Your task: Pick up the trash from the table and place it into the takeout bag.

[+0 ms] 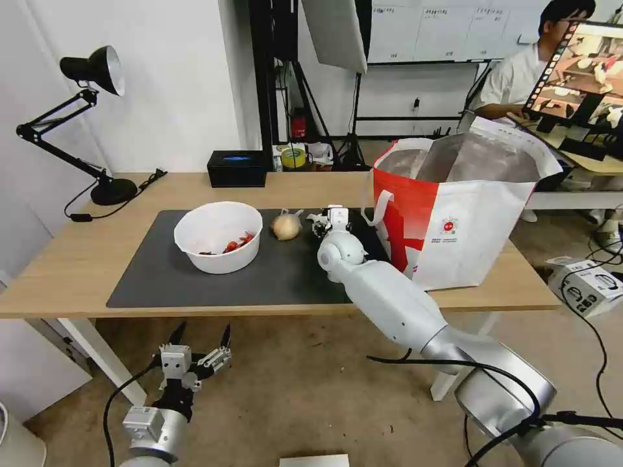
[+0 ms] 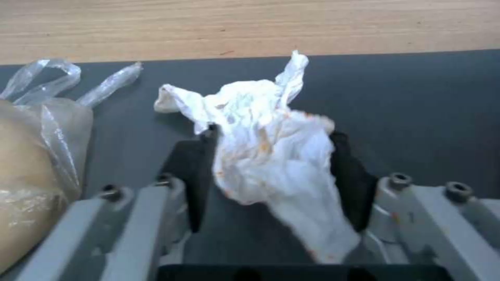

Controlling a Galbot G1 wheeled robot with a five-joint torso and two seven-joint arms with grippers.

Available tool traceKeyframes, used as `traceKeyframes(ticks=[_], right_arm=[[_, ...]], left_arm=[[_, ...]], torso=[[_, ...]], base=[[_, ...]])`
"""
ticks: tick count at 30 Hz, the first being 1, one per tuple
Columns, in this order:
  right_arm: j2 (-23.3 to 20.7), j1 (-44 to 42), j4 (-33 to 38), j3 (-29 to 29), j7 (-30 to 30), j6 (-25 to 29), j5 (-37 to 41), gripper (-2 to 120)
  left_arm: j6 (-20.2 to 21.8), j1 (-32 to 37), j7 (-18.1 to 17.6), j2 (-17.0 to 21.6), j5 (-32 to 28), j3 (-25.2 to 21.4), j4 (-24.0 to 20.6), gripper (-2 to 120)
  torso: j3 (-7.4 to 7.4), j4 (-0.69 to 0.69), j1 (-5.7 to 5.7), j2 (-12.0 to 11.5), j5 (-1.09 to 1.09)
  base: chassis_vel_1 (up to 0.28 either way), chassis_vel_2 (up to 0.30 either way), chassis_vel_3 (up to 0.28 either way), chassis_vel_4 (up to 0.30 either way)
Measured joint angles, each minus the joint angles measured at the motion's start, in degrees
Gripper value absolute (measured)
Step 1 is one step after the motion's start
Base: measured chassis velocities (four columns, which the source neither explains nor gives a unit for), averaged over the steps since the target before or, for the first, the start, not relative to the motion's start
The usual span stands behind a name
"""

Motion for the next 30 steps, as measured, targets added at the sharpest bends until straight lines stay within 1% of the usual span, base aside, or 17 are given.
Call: traceKeyframes(ticks=[1,4,5,7,8,9,10,13,23,26,30], right_arm=[[0.00,0.00,0.00,0.00,0.00,0.00,0.00,48],[-0.29,-0.15,0.56,-0.12,0.30,-0.12,0.52,34],[-0.29,-0.15,0.56,-0.12,0.30,-0.12,0.52,34],[-0.38,-0.27,0.77,-0.14,0.43,-0.15,0.76,25],[-0.44,-0.33,0.86,-0.14,0.53,-0.18,0.88,18],[-0.44,-0.33,0.86,-0.14,0.53,-0.18,0.88,18],[-0.47,-0.37,0.90,-0.14,0.56,-0.18,0.94,15],[-0.62,-0.60,1.21,-0.14,0.60,-0.18,1.19,1],[-0.97,-1.06,1.86,0.03,0.15,-0.08,1.75,0],[-1.44,-1.18,2.59,0.27,-2.44,1.54,1.84,0],[-2.30,-1.51,4.04,0.52,-4.05,2.67,1.83,0]], left_arm=[[0.00,0.00,0.00,0.00,0.00,0.00,0.00,100],[-0.06,0.21,-0.01,-0.14,0.12,-0.03,-0.21,100],[-0.06,0.21,-0.01,-0.14,0.12,-0.03,-0.21,100],[-0.12,0.37,-0.01,-0.24,0.27,-0.04,-0.31,100],[-0.15,0.49,-0.02,-0.37,0.40,-0.05,-0.37,100],[-0.15,0.49,-0.02,-0.37,0.40,-0.05,-0.37,100],[-0.19,0.53,-0.01,-0.46,0.50,-0.04,-0.39,100],[-0.35,0.62,-0.01,-0.82,0.84,0.07,-0.46,100],[-0.41,0.76,-0.01,-1.15,1.22,0.22,-0.87,100],[-0.41,0.92,-0.01,-1.38,1.39,0.22,-1.17,100],[-0.41,1.01,-0.01,-1.65,1.60,0.31,-1.36,100]], torso=[[0.00,0.00,0.00,0.00,0.00],[0.00,0.00,0.00,0.00,0.00],[0.00,0.00,0.00,0.00,0.00],[0.00,0.00,0.00,0.00,0.00],[0.00,0.00,0.00,0.00,0.00],[0.00,0.00,0.00,0.00,0.00],[0.00,0.00,0.00,0.00,0.00],[0.00,0.00,0.00,0.00,0.00],[0.00,0.00,0.00,0.00,0.00],[0.00,0.00,0.00,0.00,0.00],[0.00,0.00,0.00,0.00,0.00]], base=[[0.000,0.000,0.000,0.000],[0.000,0.000,0.000,0.000],[0.000,0.000,0.000,0.000],[0.000,0.000,0.000,0.000],[0.000,0.000,0.000,0.000],[0.000,0.000,0.000,0.000],[0.000,0.000,0.000,0.000],[0.000,0.000,0.000,0.000],[0.000,0.000,0.000,0.000],[0.000,0.000,0.000,0.000],[0.000,0.000,0.000,0.000]])
